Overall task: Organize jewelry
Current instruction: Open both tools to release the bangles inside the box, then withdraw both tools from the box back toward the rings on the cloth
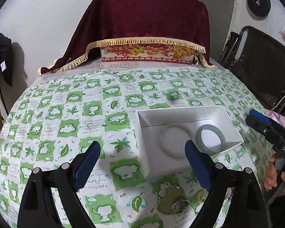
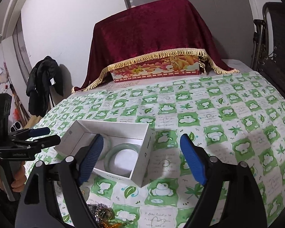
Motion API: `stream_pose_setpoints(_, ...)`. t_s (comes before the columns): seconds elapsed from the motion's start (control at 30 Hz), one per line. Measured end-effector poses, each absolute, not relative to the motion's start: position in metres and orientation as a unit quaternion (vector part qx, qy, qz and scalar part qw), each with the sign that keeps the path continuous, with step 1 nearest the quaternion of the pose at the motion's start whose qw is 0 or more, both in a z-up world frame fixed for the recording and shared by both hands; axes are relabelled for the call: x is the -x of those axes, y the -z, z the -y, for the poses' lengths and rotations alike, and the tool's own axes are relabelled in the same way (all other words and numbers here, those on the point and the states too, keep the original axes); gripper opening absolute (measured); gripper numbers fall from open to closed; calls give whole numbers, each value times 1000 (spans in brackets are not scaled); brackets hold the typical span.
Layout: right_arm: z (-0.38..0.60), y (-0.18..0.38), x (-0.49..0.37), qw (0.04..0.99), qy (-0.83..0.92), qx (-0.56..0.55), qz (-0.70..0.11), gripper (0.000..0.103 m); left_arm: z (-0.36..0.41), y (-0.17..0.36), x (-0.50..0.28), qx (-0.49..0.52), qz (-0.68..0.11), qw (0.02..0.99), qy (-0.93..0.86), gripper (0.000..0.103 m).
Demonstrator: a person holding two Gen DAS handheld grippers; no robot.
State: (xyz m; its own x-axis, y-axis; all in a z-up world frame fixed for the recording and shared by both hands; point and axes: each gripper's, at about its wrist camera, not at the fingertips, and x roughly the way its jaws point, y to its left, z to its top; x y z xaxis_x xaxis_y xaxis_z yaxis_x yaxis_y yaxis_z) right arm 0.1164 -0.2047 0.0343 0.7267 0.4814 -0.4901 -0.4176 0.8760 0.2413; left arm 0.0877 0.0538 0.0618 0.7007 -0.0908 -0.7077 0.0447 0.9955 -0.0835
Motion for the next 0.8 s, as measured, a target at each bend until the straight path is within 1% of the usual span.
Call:
stream_pose_setpoints(0.33, 205, -31, -118, 925, -241, -60, -287, 83, -56, -57, -91, 33, -395, 917, 32, 91)
stream_pose_setpoints(0.4, 204, -31, -118, 927, -237, -55, -286, 83, -57, -57, -91, 34, -395, 918, 29, 94)
stream_pose_setpoints(0.5, 206, -30, -119, 927, -232, -60, -288, 86, -60, -57, -92, 38, -396, 917, 25, 95)
stream_pose_setpoints(0.63, 209, -30, -117, 923, -240, -72, -292, 86, -61, -57, -90, 45, -398, 916, 28, 95)
stream_pose_setpoints(0.8, 197, -29, -100, 920, -254, -48, -293, 86, -56, -56, -81, 42, -398, 916, 32, 95)
